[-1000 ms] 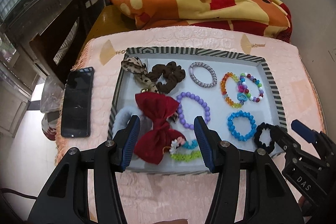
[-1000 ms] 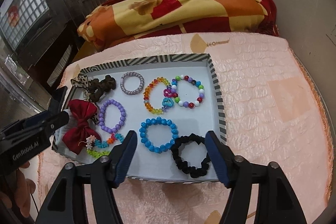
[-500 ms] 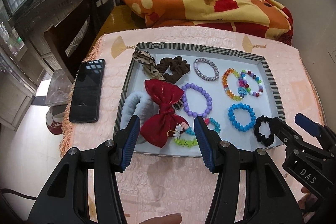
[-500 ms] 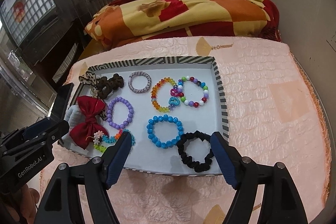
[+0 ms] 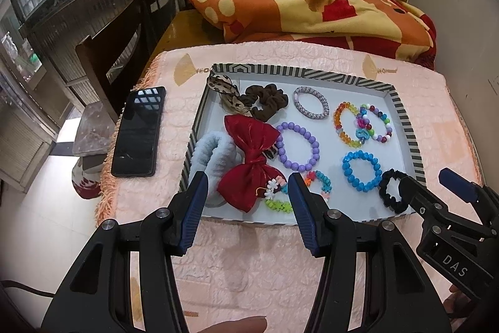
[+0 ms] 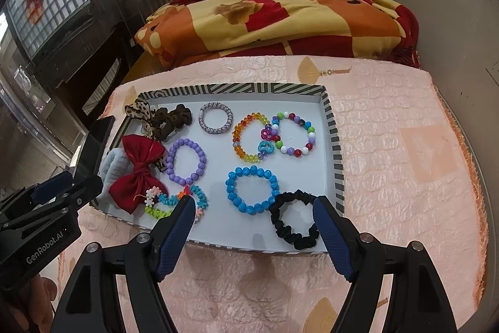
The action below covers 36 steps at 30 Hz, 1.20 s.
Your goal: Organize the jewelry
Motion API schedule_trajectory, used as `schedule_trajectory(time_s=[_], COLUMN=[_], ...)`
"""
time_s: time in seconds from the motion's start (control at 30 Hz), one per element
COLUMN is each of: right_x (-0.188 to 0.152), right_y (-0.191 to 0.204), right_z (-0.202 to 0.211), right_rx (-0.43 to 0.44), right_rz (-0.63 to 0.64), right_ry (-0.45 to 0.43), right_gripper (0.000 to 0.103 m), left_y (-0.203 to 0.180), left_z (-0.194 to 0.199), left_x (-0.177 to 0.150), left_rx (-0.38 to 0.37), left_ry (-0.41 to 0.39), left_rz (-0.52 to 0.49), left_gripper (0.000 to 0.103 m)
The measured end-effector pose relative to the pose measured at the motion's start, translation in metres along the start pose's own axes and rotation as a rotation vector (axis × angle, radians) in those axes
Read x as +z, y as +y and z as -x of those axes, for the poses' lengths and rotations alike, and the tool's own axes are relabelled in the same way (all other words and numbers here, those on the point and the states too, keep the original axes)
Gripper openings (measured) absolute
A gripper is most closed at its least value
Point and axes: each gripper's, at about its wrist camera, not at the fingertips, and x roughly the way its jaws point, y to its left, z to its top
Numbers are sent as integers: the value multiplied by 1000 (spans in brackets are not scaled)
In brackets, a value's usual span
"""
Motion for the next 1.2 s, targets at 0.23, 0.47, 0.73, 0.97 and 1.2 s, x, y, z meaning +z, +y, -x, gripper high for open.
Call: schedule_trajectory(time_s=[0.23,0.47,0.73,0.97,1.2], right_x=[0,-1,-1,-1,-1], right_y=[1,2,0,0,2], right_z=[2,3,5,6,5], right_rx=[3,2,1,2,2], right_rz=[4,15,13,18,25], right_ry=[-2,3,-1,2,4], right_gripper=[76,76,76,76,76], left_y=[1,0,-2,-3,-3], left_z=[1,2,3,4,5], left_x=[-1,-2,-3,-3,-3], left_rx=[2,4,1,3,3], left_ry=[1,-5,-2,-9,-9], left_rz=[-5,-10,-11,-19,-21], left_gripper=[53,53,53,53,53])
